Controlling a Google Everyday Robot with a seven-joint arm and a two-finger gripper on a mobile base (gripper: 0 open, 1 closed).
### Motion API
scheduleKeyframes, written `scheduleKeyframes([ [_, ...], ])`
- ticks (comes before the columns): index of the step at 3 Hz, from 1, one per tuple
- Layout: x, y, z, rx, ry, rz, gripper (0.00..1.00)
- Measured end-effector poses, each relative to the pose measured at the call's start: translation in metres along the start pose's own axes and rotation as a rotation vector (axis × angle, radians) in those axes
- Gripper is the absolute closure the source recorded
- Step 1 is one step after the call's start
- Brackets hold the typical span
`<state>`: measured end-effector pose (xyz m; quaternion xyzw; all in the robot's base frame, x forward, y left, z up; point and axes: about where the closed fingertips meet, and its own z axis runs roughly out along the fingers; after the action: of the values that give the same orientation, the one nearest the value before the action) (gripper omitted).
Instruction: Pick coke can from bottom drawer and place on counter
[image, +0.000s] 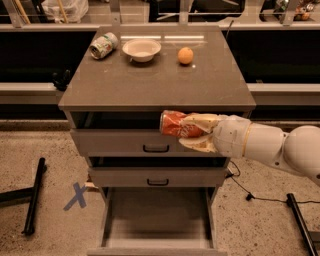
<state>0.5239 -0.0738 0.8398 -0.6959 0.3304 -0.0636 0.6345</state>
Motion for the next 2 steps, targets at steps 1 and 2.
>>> scheduleKeyframes([
  [1, 0.0, 0.0, 0.0, 0.0, 0.0, 0.0, 1.0],
  [2, 0.009, -0.025, -0.001, 0.037, -0.019, 0.033, 1.0],
])
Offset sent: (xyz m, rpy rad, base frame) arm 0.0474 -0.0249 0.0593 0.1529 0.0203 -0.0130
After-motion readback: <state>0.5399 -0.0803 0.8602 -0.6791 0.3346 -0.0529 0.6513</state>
